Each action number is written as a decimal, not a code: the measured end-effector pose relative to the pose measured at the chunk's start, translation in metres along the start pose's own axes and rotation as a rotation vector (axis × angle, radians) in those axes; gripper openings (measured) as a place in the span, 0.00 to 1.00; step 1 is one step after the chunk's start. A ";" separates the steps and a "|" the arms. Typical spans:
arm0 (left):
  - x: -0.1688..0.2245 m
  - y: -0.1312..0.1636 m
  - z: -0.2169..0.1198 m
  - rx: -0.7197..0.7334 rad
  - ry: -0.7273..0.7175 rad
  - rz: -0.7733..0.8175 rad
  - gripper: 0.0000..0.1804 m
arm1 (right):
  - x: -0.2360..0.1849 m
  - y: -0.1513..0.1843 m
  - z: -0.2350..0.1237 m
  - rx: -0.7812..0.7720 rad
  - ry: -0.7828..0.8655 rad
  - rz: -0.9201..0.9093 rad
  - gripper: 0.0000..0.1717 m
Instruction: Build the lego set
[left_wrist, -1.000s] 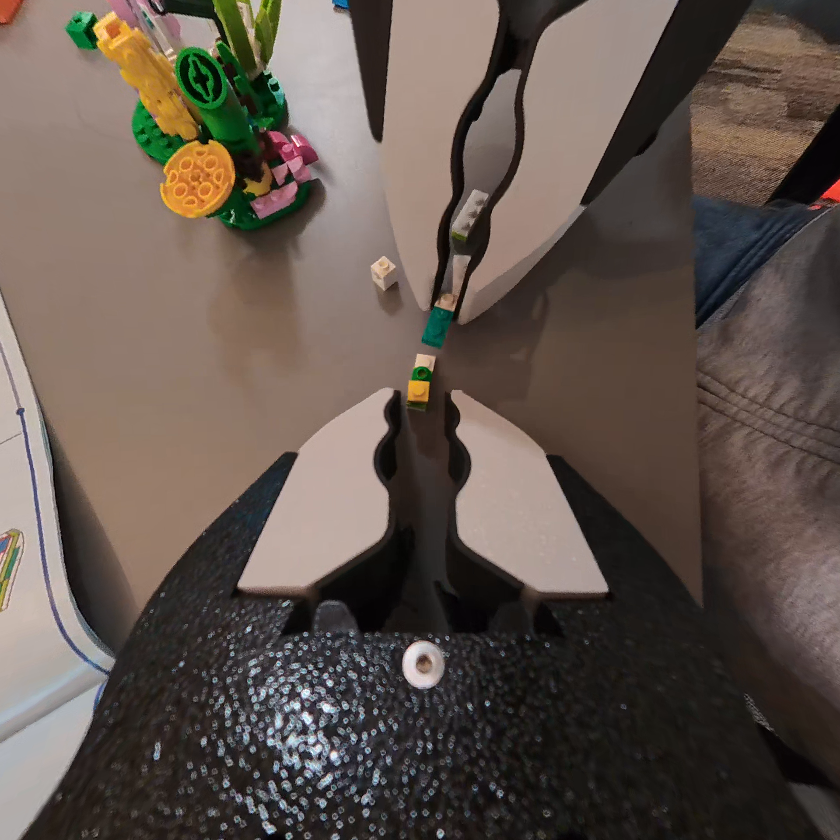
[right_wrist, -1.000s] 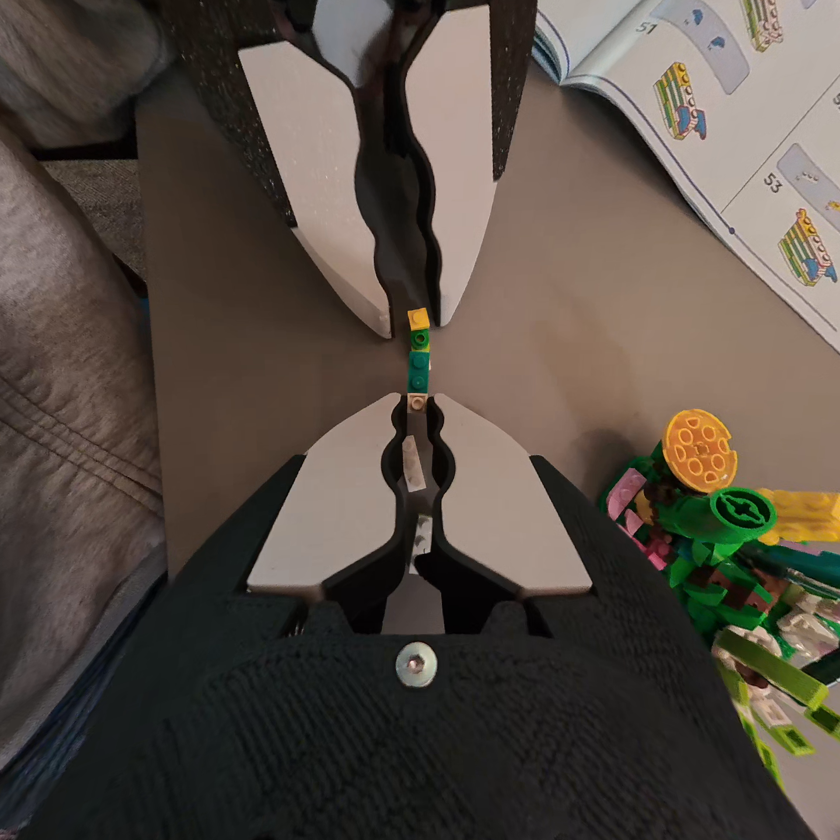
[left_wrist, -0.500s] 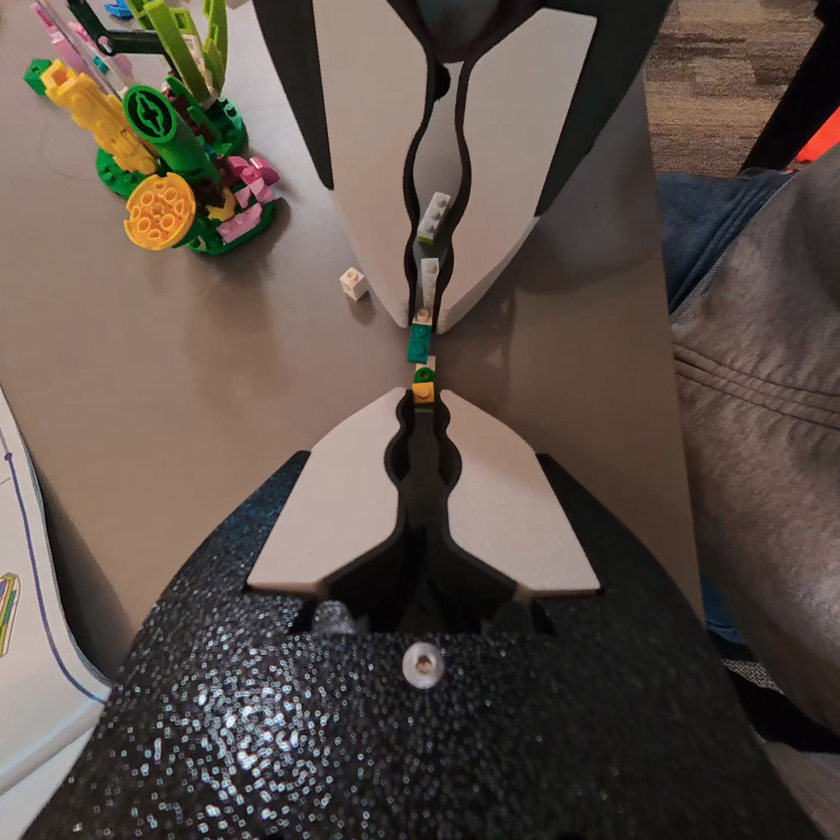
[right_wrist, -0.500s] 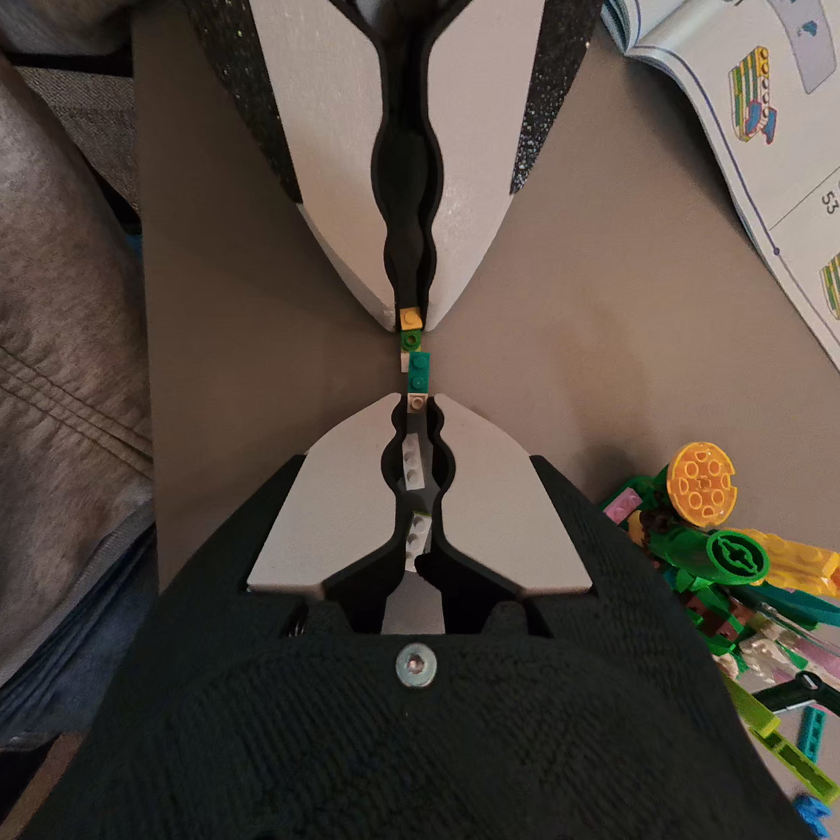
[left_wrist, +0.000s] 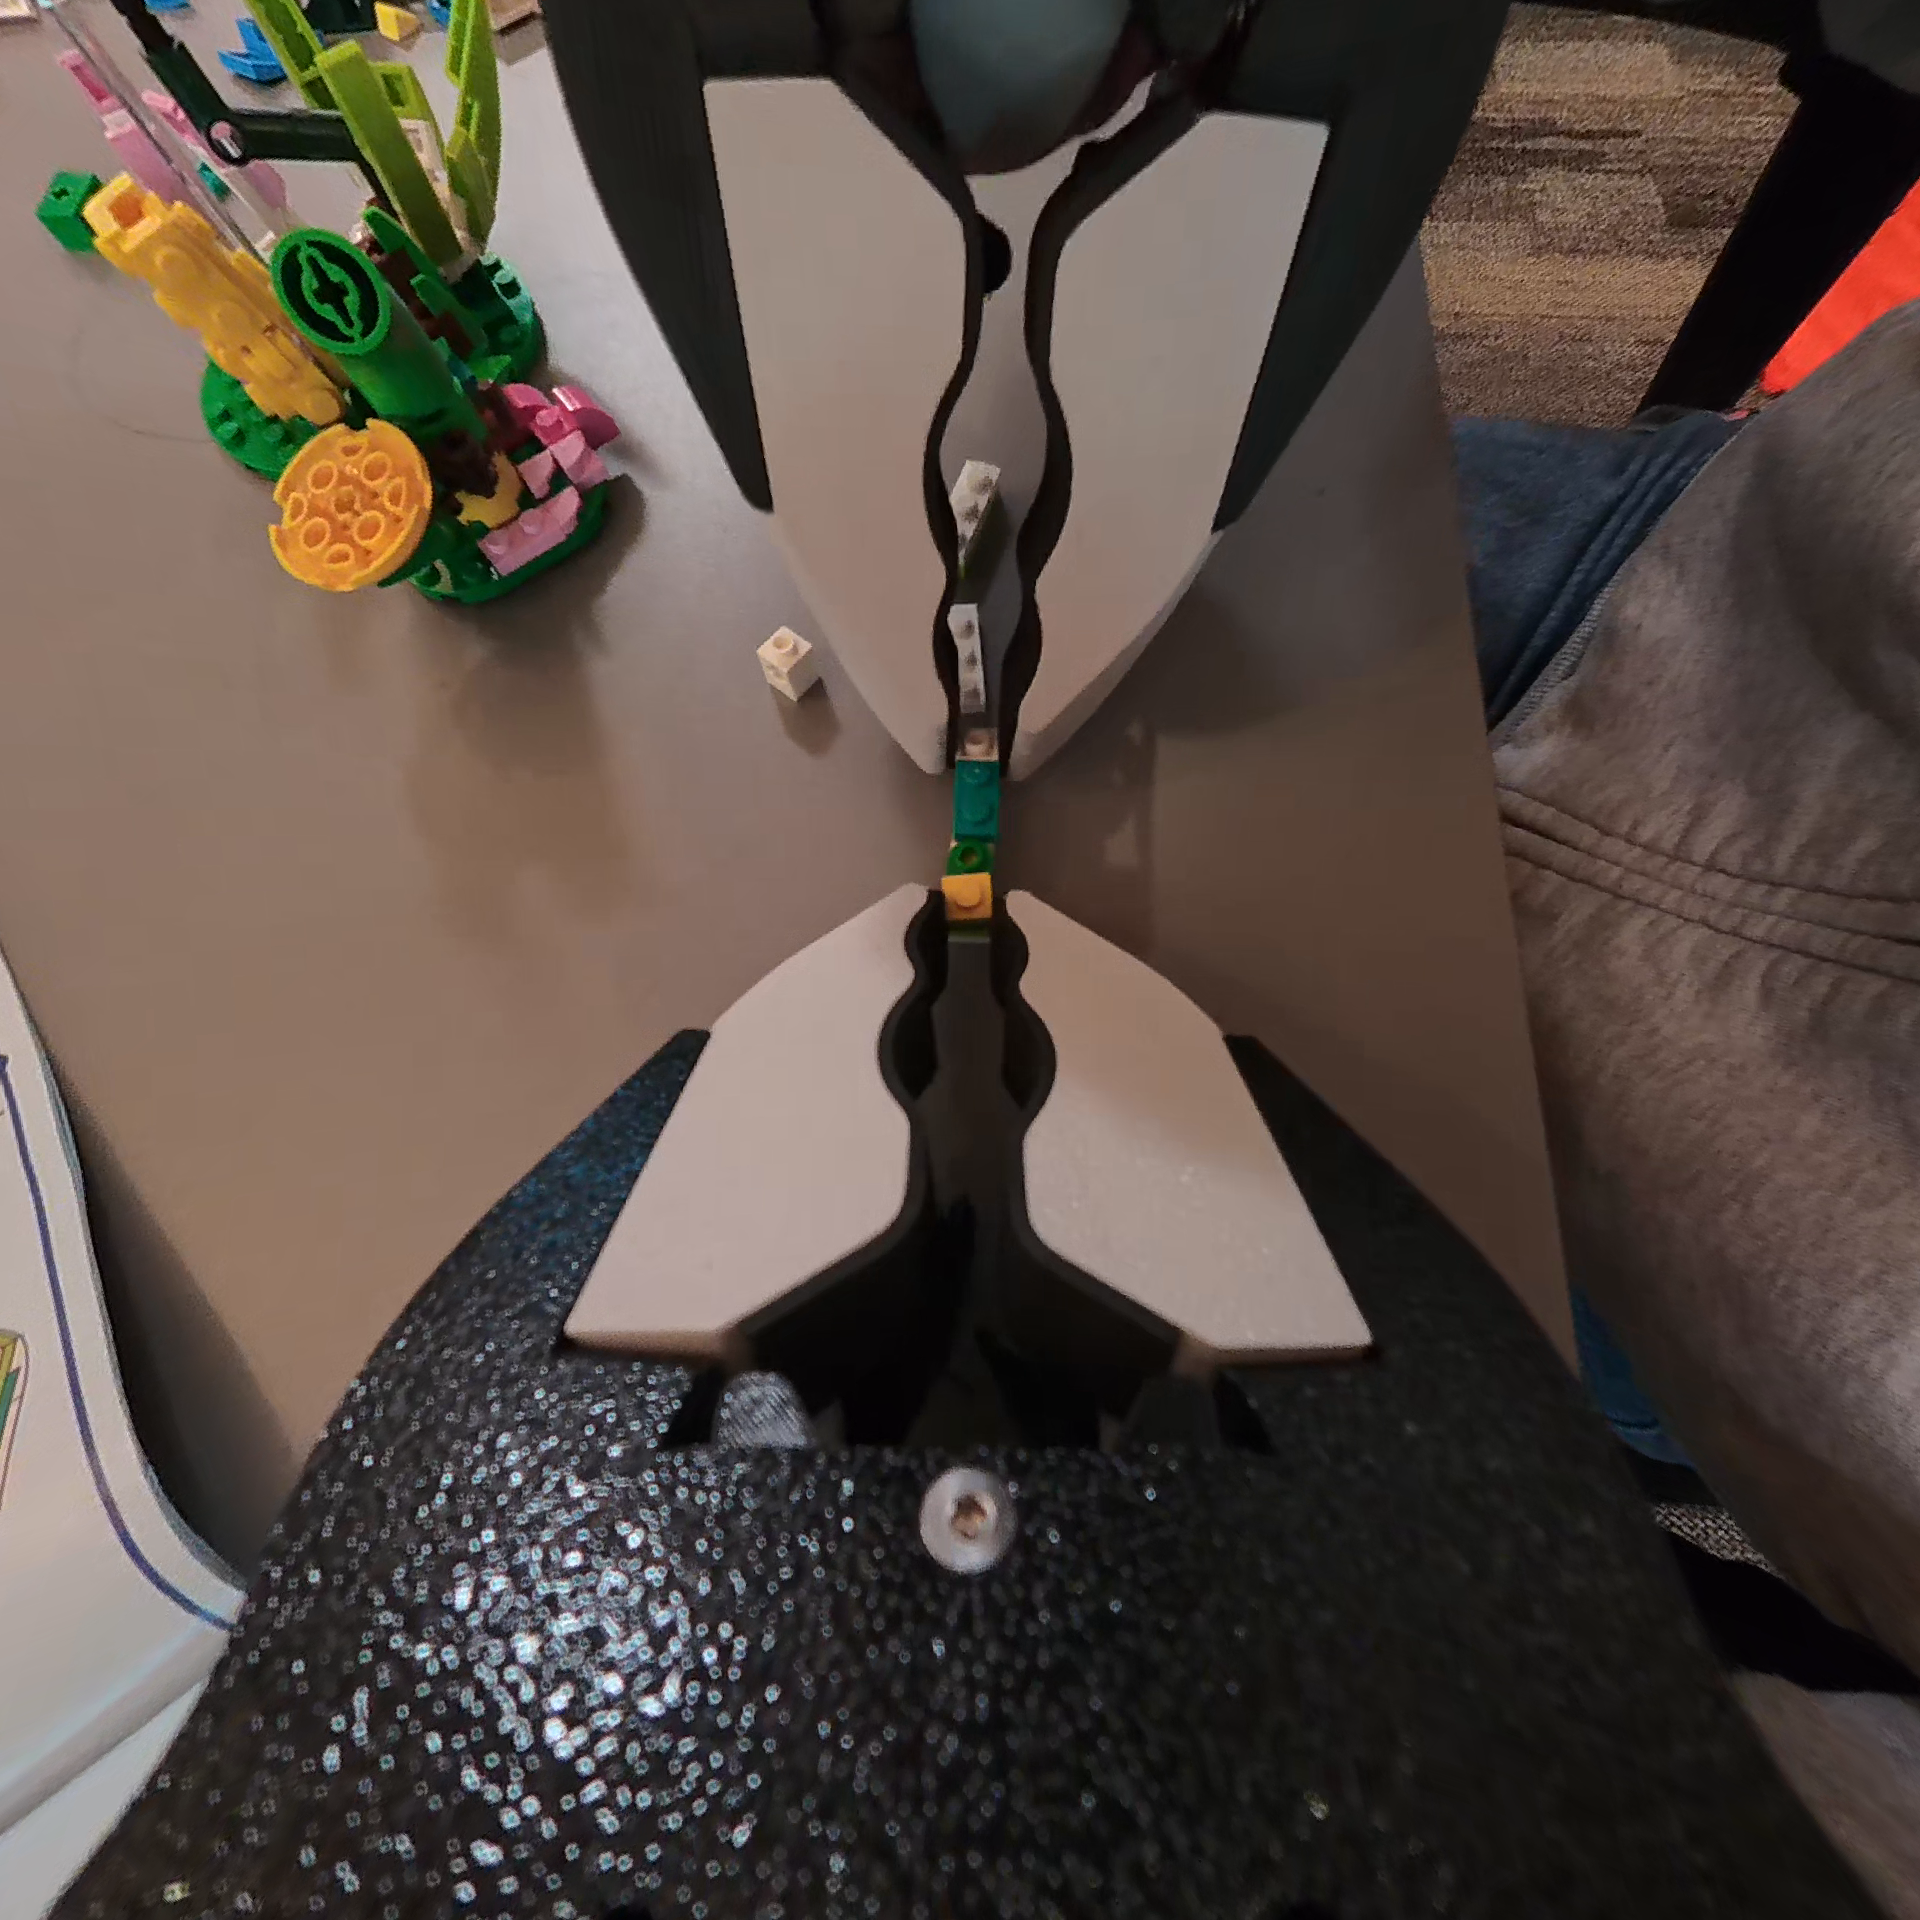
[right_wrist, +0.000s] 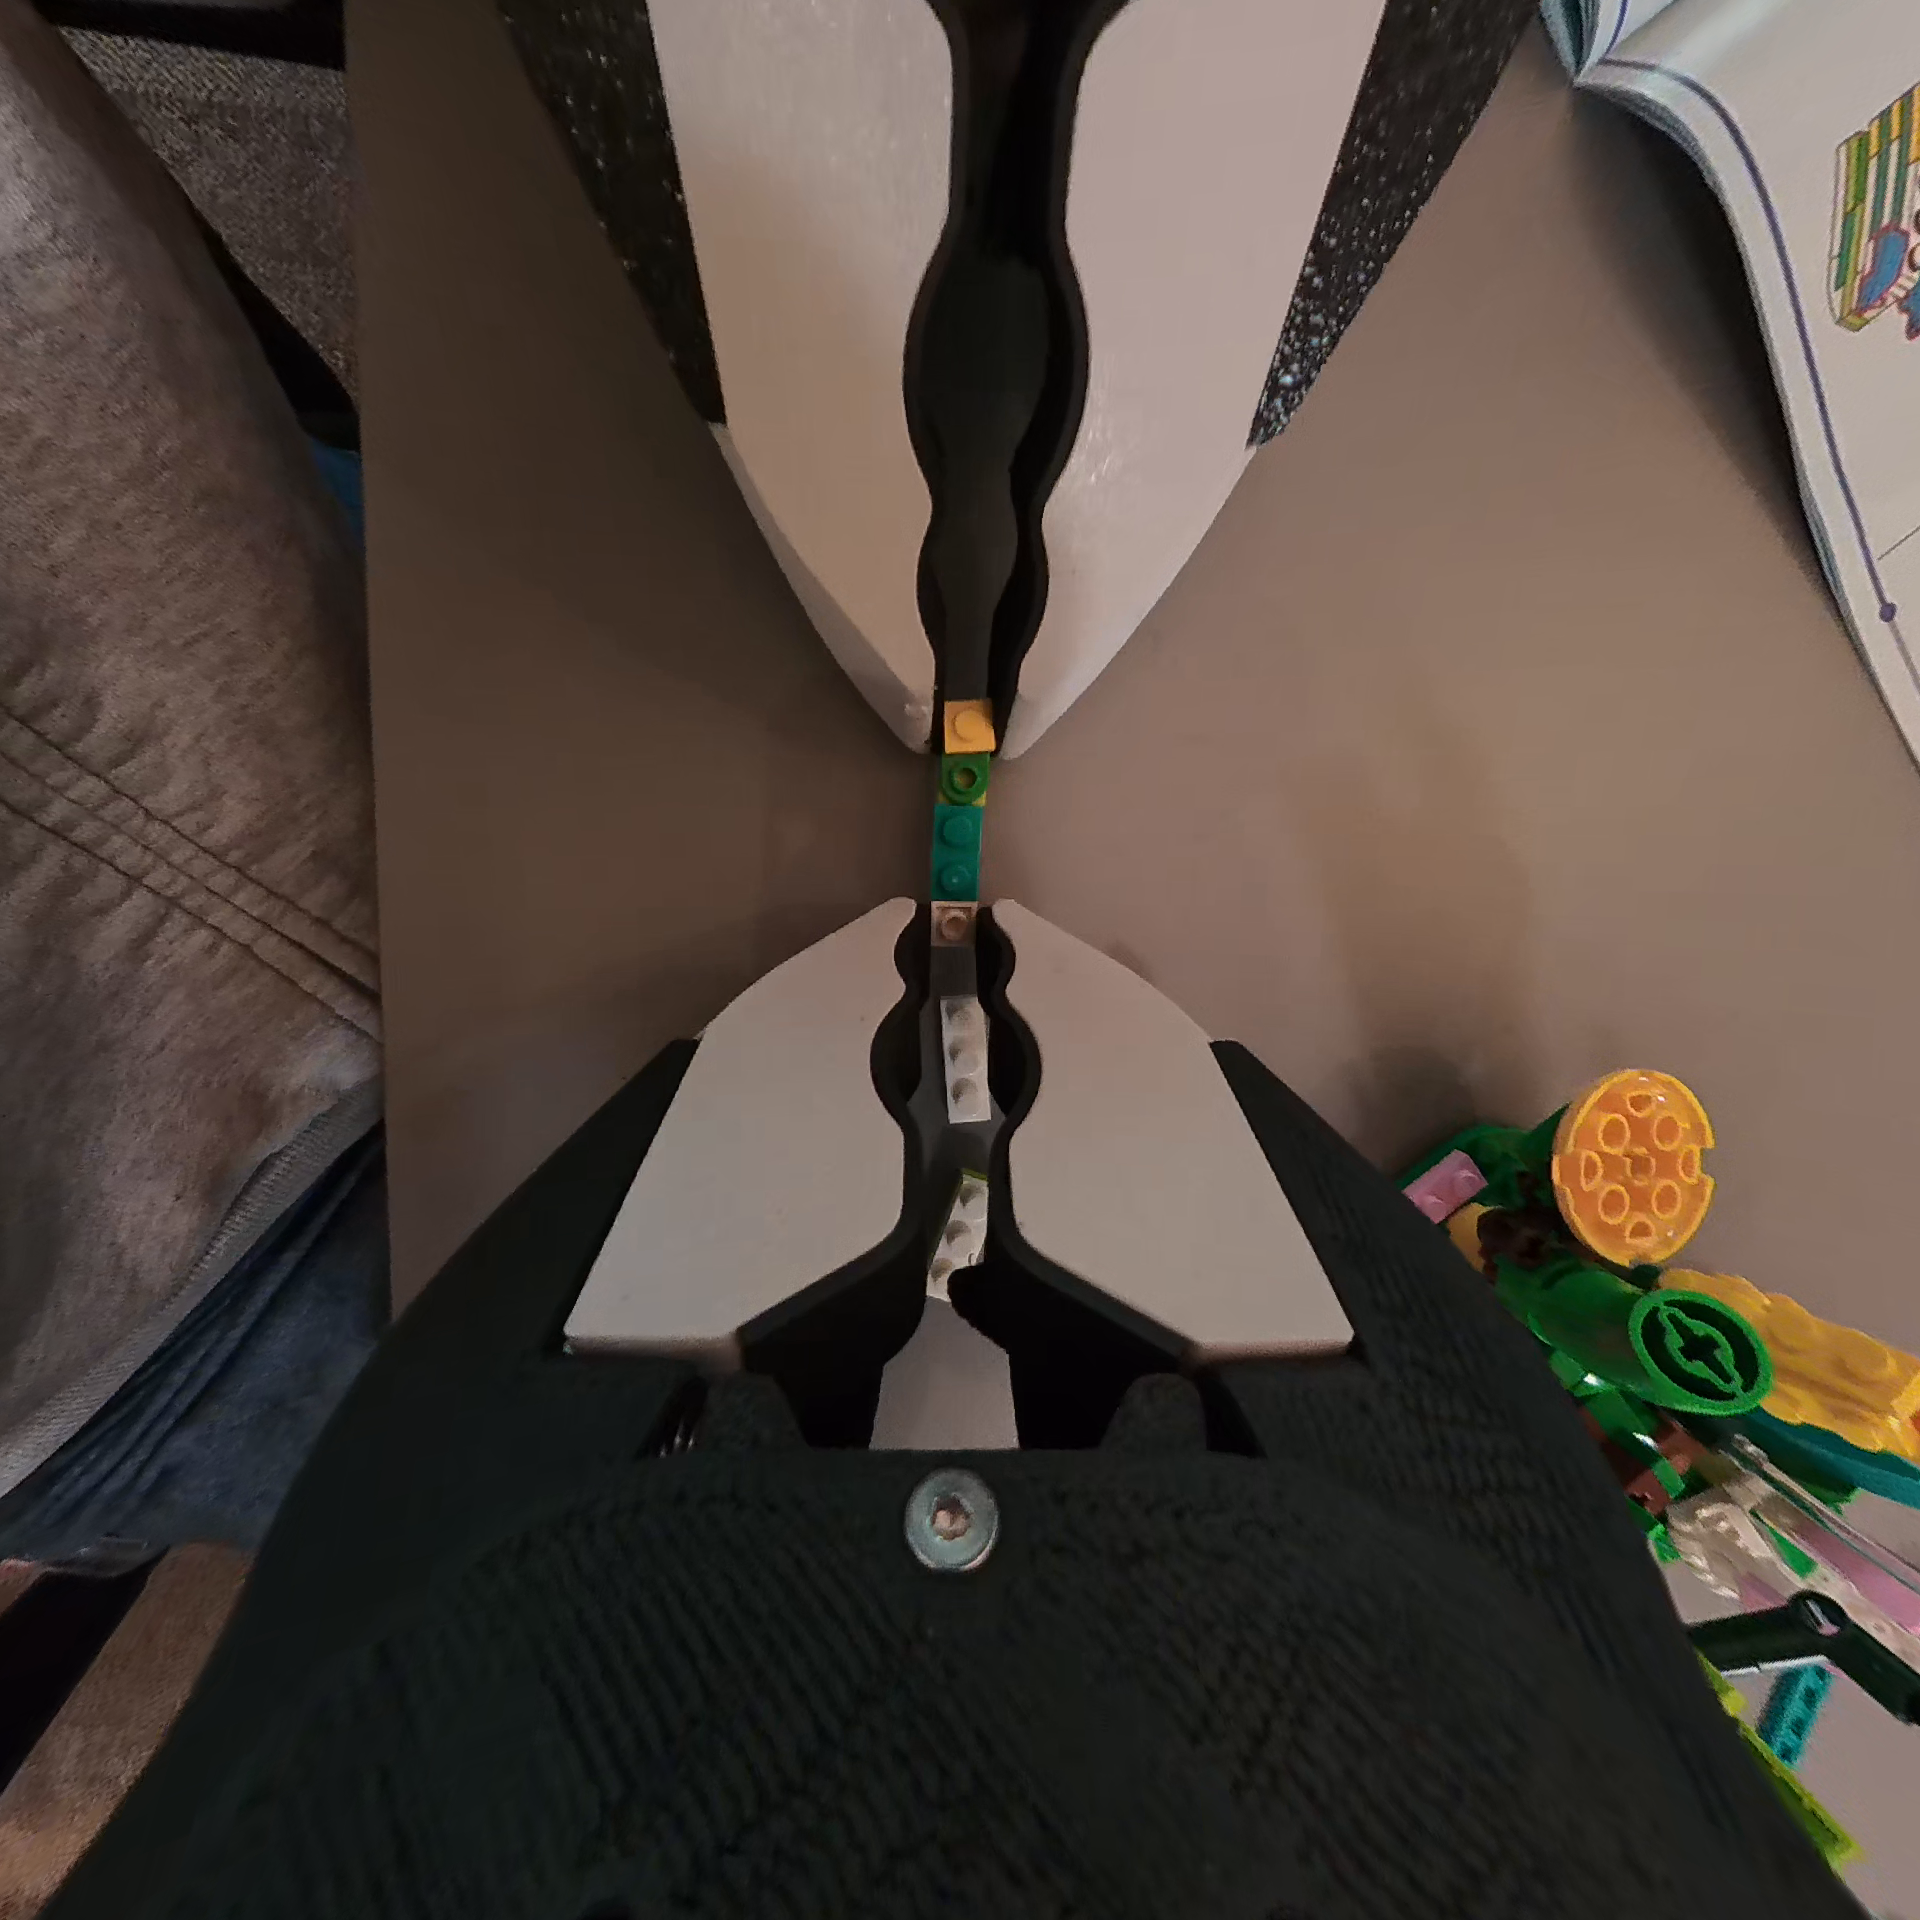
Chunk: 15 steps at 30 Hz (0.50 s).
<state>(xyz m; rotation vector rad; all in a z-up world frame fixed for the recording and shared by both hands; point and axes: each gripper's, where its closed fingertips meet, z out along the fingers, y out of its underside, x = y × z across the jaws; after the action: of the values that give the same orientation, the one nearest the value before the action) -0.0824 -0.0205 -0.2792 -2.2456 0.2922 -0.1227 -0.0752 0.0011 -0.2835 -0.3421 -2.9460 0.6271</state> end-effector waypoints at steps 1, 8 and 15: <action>0.000 0.000 0.000 0.000 0.002 0.002 0.05 | 0.000 0.000 0.001 -0.006 0.000 -0.003 0.04; 0.000 0.001 0.001 -0.006 -0.001 0.003 0.05 | 0.001 0.001 0.002 -0.032 0.004 -0.006 0.04; -0.001 0.003 0.002 -0.025 -0.010 -0.003 0.05 | 0.001 0.000 0.000 -0.006 0.041 0.016 0.08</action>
<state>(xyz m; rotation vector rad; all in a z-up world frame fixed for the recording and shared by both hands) -0.0838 -0.0201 -0.2827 -2.2706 0.2860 -0.1102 -0.0765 0.0009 -0.2834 -0.3754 -2.9095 0.6059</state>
